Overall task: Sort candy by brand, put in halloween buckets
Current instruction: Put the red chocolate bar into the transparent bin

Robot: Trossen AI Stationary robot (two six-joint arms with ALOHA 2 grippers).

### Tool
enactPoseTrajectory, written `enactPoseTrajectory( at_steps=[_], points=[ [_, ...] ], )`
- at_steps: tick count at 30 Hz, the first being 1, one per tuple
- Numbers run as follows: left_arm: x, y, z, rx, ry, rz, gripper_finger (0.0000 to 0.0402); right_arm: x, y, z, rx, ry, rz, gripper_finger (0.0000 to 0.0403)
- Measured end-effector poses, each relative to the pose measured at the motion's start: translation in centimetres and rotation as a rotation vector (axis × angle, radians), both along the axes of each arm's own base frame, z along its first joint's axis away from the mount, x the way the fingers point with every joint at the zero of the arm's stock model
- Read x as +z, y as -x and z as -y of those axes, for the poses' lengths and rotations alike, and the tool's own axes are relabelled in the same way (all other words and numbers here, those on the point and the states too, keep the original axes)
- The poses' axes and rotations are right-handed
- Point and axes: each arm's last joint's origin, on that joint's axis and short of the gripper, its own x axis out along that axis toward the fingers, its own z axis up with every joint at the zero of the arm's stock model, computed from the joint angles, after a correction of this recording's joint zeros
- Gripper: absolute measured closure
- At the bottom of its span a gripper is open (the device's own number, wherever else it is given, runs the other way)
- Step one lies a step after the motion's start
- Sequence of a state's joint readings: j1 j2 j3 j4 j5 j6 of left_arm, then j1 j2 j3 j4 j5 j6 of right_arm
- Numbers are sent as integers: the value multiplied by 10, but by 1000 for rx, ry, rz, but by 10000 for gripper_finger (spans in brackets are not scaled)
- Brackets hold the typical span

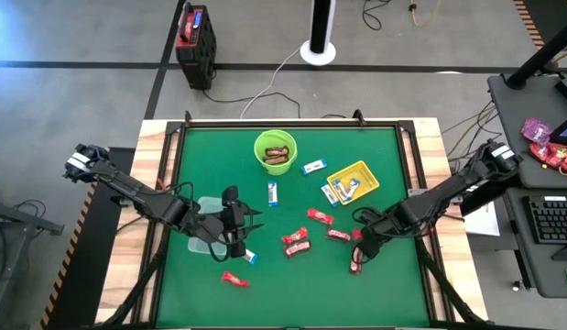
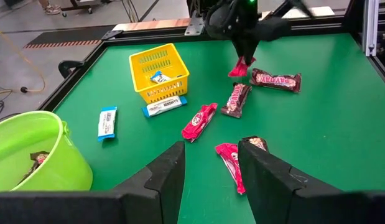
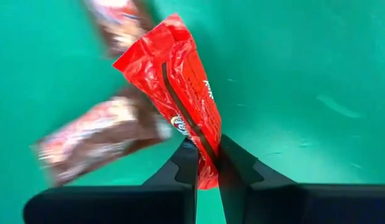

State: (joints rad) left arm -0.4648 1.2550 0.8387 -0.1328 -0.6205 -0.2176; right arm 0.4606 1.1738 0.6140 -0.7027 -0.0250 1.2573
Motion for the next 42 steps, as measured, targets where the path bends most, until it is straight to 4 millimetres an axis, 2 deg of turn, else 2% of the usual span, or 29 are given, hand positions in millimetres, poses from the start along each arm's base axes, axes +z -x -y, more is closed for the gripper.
enactPoseTrajectory(
  at_steps=[4,9,13,18,25,32,36,42],
  points=[
    [0,0,0,-6,-9,-2,267,26,-12,-4,13,-6,120,369],
    [1,-3,3,-94,-18,46,267,60,-40,-10,108,88,381,366],
    [-1,-5,4,-131,-44,168,267,73,-65,-12,208,155,587,371],
    [-3,-4,5,-223,-59,258,265,78,-96,-12,310,215,790,372],
    [-6,-8,7,-270,-76,302,249,78,-139,-6,429,230,805,373],
    [-24,-24,16,-336,-159,221,231,84,-184,-3,557,94,840,373],
    [-29,-27,18,-360,-175,200,228,86,-196,1,591,58,829,373],
    [-32,-27,20,-406,-163,192,229,85,-202,9,607,32,830,374]
  ],
)
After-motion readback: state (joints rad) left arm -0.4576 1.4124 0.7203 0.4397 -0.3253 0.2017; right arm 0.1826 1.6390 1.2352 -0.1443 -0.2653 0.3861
